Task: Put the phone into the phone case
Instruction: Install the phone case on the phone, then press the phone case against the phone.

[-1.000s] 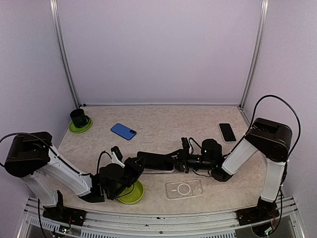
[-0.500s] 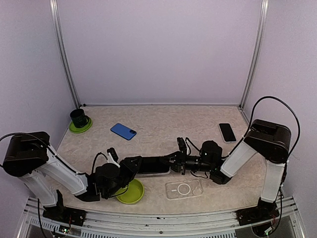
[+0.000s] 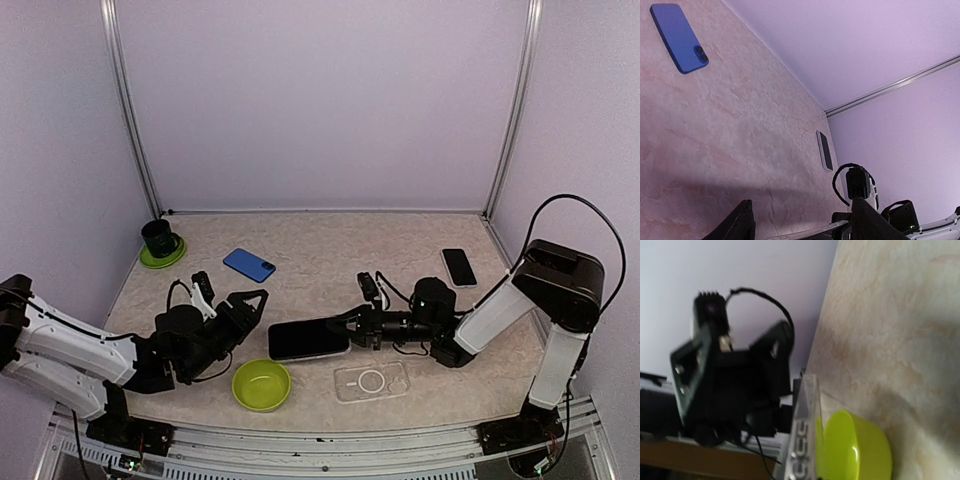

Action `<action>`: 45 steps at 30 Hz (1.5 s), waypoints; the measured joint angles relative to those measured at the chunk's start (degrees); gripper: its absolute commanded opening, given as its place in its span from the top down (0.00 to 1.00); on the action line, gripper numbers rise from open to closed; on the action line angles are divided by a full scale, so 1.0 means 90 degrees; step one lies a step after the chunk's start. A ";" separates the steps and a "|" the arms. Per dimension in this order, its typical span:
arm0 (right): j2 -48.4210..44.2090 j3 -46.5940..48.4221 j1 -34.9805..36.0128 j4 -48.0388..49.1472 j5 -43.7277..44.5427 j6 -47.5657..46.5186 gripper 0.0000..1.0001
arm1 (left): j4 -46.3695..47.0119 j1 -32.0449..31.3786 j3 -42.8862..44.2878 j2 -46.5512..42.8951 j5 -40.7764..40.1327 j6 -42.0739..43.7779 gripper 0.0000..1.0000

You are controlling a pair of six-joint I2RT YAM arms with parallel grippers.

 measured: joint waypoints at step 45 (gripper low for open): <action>-0.3232 0.0901 -0.0345 -0.5588 -0.1367 -0.5583 1.00 | 0.1120 0.1149 0.0576 0.0872 0.7108 0.2181 0.43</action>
